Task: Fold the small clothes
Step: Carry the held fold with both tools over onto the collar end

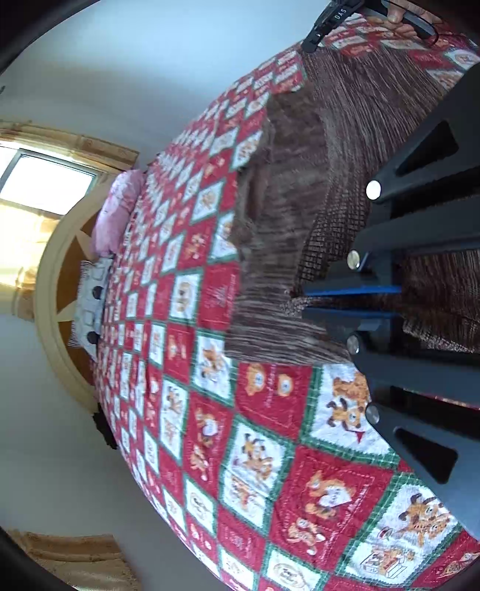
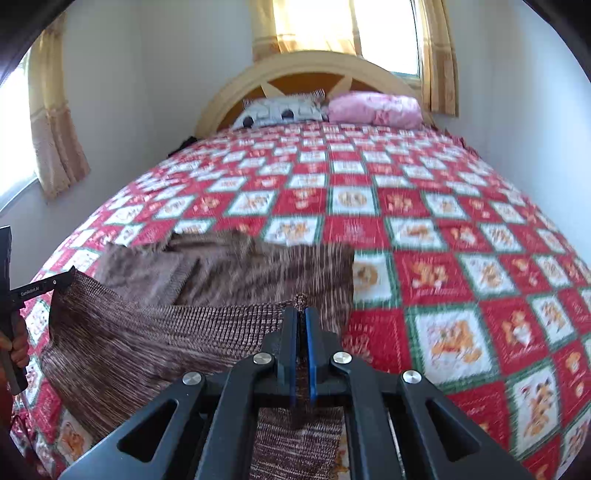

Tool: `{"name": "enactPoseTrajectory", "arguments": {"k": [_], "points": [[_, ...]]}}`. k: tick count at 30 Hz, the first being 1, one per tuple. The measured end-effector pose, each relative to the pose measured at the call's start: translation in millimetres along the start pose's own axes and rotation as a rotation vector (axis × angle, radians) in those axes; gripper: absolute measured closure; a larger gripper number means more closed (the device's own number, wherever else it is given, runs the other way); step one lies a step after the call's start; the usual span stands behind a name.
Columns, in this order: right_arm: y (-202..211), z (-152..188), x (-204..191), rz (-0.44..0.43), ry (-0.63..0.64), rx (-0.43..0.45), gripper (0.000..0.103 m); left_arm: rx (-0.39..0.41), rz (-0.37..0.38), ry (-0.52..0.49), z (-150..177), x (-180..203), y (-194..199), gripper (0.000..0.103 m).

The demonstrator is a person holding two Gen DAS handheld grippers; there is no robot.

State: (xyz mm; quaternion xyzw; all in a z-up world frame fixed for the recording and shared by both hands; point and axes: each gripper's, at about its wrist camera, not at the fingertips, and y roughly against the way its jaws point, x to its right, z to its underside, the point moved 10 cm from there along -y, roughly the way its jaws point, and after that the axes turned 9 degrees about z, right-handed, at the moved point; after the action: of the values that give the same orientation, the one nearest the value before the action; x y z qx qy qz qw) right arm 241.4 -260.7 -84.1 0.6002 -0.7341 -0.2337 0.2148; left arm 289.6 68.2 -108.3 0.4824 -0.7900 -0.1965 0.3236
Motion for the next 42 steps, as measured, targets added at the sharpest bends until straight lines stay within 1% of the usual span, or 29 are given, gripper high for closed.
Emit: {"name": "enactPoseTrajectory", "arguments": {"k": [5, 8, 11, 13, 17, 19, 23, 25, 26, 27, 28, 29, 32, 34, 35, 36, 37, 38, 40, 42], "points": [[-1.8, -32.0, 0.0, 0.025, 0.033, 0.056, 0.099, 0.030, -0.003, 0.028, -22.4, 4.1, -8.0, 0.098], [-11.5, -40.8, 2.6, 0.034, 0.038, 0.039, 0.099, 0.032, -0.028, 0.036, -27.8, 0.8, -18.1, 0.098], [-14.8, -34.5, 7.1, -0.028, -0.006, 0.004, 0.099, 0.022, -0.015, 0.044, -22.0, 0.7, -22.1, 0.098], [-17.4, -21.9, 9.2, -0.065, -0.018, -0.025, 0.099, 0.014, -0.012, 0.030, -16.1, 1.5, -22.9, 0.098], [-35.0, 6.7, 5.3, -0.123, -0.040, -0.131, 0.098, -0.013, -0.028, 0.012, -5.2, -0.8, -29.0, 0.098], [-43.1, 14.7, 1.7, -0.124, -0.023, -0.157, 0.098, -0.018, -0.025, 0.023, -2.1, -2.8, -30.5, 0.098], [-53.9, 20.6, -0.4, -0.110, 0.001, -0.177, 0.098, -0.013, -0.025, 0.014, -0.9, -2.7, -28.8, 0.098], [-56.4, 21.3, 0.3, -0.111, -0.001, -0.182, 0.096, -0.015, -0.026, 0.018, -0.4, -3.9, -29.4, 0.098], [-56.3, 21.7, -0.7, -0.123, -0.003, -0.182, 0.083, -0.017, -0.026, 0.020, 0.0, -4.6, -30.2, 0.098], [-56.4, 22.3, -1.2, -0.125, -0.003, -0.185, 0.057, -0.019, -0.027, 0.022, 0.4, -5.6, -31.2, 0.098], [-56.2, 23.1, -2.4, -0.125, 0.002, -0.182, 0.047, -0.021, -0.027, 0.025, 0.9, -6.5, -32.5, 0.098], [-55.5, 23.8, -4.5, -0.131, 0.013, -0.178, 0.043, -0.023, -0.027, 0.027, 1.4, -7.3, -33.6, 0.098], [-58.9, 26.8, -5.8, -0.085, 0.056, -0.184, 0.043, -0.025, -0.023, 0.033, 2.7, -6.7, -35.2, 0.098], [-63.7, 29.8, -8.0, -0.082, 0.079, -0.194, 0.056, -0.024, -0.024, 0.028, 3.1, -5.1, -35.2, 0.098], [-67.5, 32.7, -10.1, -0.088, 0.093, -0.211, 0.073, -0.025, -0.024, 0.027, 3.4, -4.9, -35.2, 0.098], [-73.1, 37.3, -12.1, -0.094, 0.105, -0.237, 0.077, -0.027, -0.024, 0.026, 3.8, -4.6, -35.7, 0.098], [-77.9, 40.9, -12.1, -0.083, 0.117, -0.256, 0.077, -0.029, -0.028, 0.025, 3.7, -4.8, -36.3, 0.098], [-77.9, 40.8, -12.2, -0.080, 0.120, -0.253, 0.078, -0.031, -0.031, 0.026, 4.0, -5.2, -37.0, 0.098], [-73.4, 37.1, -13.7, -0.075, 0.122, -0.241, 0.097, -0.034, -0.035, 0.037, 5.3, -7.1, -37.2, 0.098], [-61.4, 26.9, -11.9, -0.060, 0.115, -0.202, 0.098, -0.031, -0.027, 0.053, 5.1, -8.1, -35.1, 0.098]]}}
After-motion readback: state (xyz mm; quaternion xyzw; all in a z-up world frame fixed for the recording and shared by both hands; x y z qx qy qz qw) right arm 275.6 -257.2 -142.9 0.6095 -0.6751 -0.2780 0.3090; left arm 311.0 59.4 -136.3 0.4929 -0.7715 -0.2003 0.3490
